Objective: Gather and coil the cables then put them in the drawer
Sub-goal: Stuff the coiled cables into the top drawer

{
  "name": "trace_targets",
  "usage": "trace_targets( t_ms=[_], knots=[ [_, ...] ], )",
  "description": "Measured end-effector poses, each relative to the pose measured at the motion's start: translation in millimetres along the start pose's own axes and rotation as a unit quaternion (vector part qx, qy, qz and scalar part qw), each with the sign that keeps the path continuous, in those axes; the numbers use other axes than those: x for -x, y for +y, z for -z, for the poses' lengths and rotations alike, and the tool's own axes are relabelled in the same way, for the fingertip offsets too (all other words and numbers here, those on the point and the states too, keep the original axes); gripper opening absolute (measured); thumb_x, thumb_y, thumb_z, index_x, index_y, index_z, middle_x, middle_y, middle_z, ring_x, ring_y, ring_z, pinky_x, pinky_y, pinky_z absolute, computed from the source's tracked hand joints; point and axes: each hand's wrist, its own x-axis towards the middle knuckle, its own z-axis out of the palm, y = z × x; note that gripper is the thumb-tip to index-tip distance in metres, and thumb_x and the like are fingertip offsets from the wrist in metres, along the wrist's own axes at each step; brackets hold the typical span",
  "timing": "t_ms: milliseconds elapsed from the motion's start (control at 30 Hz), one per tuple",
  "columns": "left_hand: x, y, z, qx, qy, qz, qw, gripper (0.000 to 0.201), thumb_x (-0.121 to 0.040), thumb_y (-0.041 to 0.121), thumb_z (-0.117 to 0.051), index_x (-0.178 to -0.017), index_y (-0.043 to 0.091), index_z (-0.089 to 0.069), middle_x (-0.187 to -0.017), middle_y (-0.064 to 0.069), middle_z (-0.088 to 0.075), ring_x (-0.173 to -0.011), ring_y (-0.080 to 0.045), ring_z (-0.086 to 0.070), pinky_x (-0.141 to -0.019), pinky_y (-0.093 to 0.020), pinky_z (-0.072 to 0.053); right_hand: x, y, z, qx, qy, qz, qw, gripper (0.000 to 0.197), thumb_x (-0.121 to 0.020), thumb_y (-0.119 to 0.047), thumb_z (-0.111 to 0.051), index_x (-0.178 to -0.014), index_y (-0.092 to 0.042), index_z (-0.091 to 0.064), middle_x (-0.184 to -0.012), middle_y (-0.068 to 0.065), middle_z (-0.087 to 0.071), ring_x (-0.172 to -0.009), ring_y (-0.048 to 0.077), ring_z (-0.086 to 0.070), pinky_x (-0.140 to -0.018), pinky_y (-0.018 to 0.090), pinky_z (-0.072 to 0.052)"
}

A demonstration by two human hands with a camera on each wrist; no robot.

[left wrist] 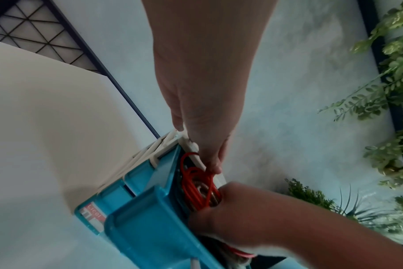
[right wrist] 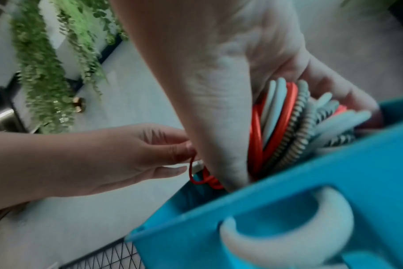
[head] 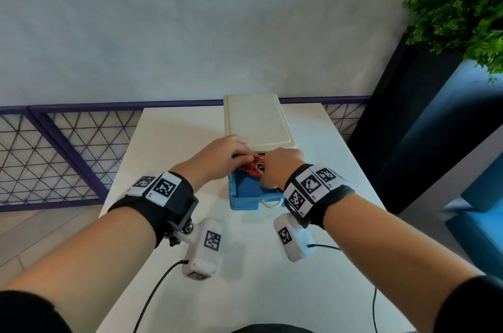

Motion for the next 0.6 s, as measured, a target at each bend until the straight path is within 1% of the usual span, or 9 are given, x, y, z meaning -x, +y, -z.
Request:
trace_targets(
  t_ms=[100,200,233,300,367,400,467,500,600],
  knots=[
    [-0.8,-6.8,-6.9,0.007,0.017,0.011,1.000,0.029,-0.094,0.029,-0.054,-0.121,0.029,-0.064,-0.147,-0.003,-0.043,-0.133,-0.020,-0.040,-0.103,-0.027,-0.028,-7.7,-4.0,-13.4,-0.091,-0.001,-0.034,0.995,0.045,-0.084,-0.051,-0.058,-0.109,-0.014,-0.058,-0.088,-0.001,-0.055,-0.076,0.018,-0.054,-0.065,0.028,-0.040],
    [-0.3,-10.4,-18.3,0.001,0.063,0.014,0.998,0.029,-0.091,0.030,-0.057,-0.119,0.027,-0.065,-0.146,-0.001,-0.043,-0.133,-0.019,-0.039,-0.109,-0.037,-0.033,-9.2,-5.0,-22.5,-0.152,0.013,-0.058,0.987,0.079,-0.072,-0.075,-0.058,-0.117,-0.010,-0.053,-0.104,0.002,-0.061,-0.091,0.019,-0.062,-0.067,0.028,-0.043],
    [0.0,-11.4,-24.6,0.001,0.089,0.012,0.996,0.030,-0.090,0.031,-0.058,-0.118,0.026,-0.066,-0.145,0.000,-0.044,-0.132,-0.018,-0.040,-0.108,-0.038,-0.035,-7.3,-5.4,-23.7,-0.169,0.024,-0.069,0.983,0.089,-0.069,-0.077,-0.058,-0.123,-0.007,-0.049,-0.111,0.005,-0.060,-0.096,0.021,-0.063,-0.068,0.028,-0.043],
    [0.2,-14.5,-38.7,0.042,0.132,0.034,0.990,0.036,-0.088,0.036,-0.061,-0.122,0.026,-0.063,-0.141,0.004,-0.046,-0.126,-0.008,-0.042,-0.106,-0.032,-0.037,-2.8,-4.6,-25.7,-0.193,0.040,-0.080,0.977,0.099,-0.069,-0.078,-0.057,-0.130,-0.002,-0.039,-0.122,0.010,-0.052,-0.104,0.025,-0.061,-0.072,0.030,-0.043],
    [-1.4,-17.1,-48.2,0.115,0.170,0.068,0.976,0.045,-0.085,0.040,-0.064,-0.127,0.027,-0.056,-0.137,0.007,-0.046,-0.119,0.002,-0.043,-0.105,-0.025,-0.039,2.7,-1.2,-27.6,-0.199,0.048,-0.078,0.976,0.095,-0.075,-0.075,-0.053,-0.132,-0.001,-0.036,-0.126,0.012,-0.047,-0.109,0.027,-0.058,-0.077,0.032,-0.046],
    [-2.4,-17.9,-50.9,0.120,0.179,0.067,0.974,0.046,-0.085,0.040,-0.064,-0.128,0.025,-0.056,-0.137,0.007,-0.045,-0.118,0.004,-0.042,-0.104,-0.019,-0.037,5.7,0.2,-28.7,-0.191,0.053,-0.075,0.977,0.091,-0.079,-0.072,-0.052,-0.132,0.000,-0.036,-0.126,0.012,-0.047,-0.110,0.027,-0.057,-0.080,0.032,-0.048],
    [-4.5,-18.4,-52.7,0.063,0.178,0.047,0.981,0.041,-0.087,0.036,-0.063,-0.124,0.020,-0.061,-0.139,0.006,-0.044,-0.116,0.008,-0.035,-0.096,0.000,-0.024,13.0,3.0,-30.5,-0.158,0.076,-0.061,0.983,0.078,-0.087,-0.062,-0.050,-0.131,0.001,-0.037,-0.126,0.012,-0.047,-0.111,0.024,-0.056,-0.082,0.031,-0.048],
    [-5.1,-18.9,-52.8,0.044,0.178,0.042,0.982,0.039,-0.087,0.036,-0.062,-0.122,0.019,-0.064,-0.139,0.006,-0.044,-0.115,0.010,-0.032,-0.092,0.003,-0.020,17.9,4.1,-30.5,-0.139,0.091,-0.051,0.985,0.072,-0.090,-0.058,-0.049,-0.131,0.000,-0.038,-0.126,0.012,-0.047,-0.112,0.023,-0.054,-0.081,0.030,-0.048],
    [-6.6,-19.7,-54.1,0.043,0.185,0.052,0.980,0.039,-0.085,0.038,-0.064,-0.120,0.019,-0.065,-0.139,0.008,-0.045,-0.111,0.011,-0.032,-0.087,0.003,-0.022,30.5,8.3,-29.2,-0.083,0.149,-0.017,0.985,0.057,-0.095,-0.048,-0.048,-0.132,-0.005,-0.041,-0.126,0.009,-0.046,-0.115,0.022,-0.047,-0.069,0.029,-0.043]
  ],
)
